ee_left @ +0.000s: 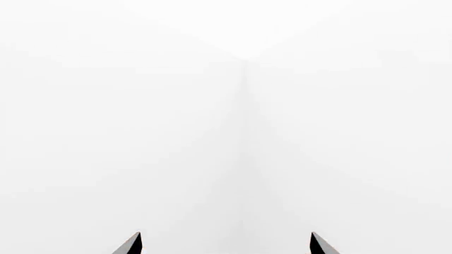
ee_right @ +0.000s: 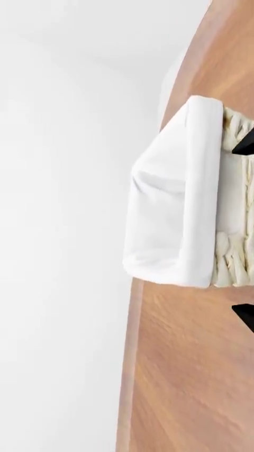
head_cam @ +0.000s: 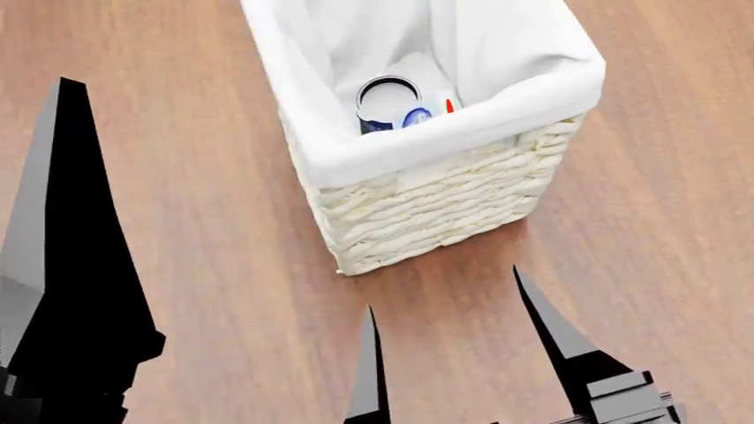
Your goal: Pick up the alphabet soup and the cream cheese box, and put them in the basket.
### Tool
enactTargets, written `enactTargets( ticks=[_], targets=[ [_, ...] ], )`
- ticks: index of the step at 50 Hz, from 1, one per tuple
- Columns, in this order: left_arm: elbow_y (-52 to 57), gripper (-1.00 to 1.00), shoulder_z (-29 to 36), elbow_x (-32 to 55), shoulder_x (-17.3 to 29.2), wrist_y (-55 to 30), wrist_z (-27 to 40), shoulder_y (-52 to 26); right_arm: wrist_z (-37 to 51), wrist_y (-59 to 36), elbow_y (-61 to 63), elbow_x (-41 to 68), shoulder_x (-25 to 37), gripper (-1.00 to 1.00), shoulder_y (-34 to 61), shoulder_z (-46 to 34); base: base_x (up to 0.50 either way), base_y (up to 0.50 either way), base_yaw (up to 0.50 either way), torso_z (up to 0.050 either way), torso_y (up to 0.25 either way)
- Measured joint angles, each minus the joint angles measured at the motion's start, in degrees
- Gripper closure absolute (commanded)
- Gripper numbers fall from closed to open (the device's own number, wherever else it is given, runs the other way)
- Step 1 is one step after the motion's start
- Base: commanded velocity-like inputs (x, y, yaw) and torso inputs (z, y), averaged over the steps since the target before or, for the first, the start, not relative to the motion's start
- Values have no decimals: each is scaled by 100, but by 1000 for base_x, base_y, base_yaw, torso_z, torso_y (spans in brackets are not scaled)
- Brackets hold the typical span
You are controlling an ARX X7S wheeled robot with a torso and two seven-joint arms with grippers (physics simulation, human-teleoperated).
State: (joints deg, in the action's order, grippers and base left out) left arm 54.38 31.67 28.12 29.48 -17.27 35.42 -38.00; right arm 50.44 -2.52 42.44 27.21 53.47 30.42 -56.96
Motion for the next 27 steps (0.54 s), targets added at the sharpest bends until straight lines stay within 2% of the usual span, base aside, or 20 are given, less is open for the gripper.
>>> enactTargets(
  ticks=[27],
  targets=[
    [427, -100, 33, 217, 248, -23, 282, -77, 431, -757, 1256, -409, 225, -100, 289, 62, 0, 0, 0, 0, 0]
  ],
)
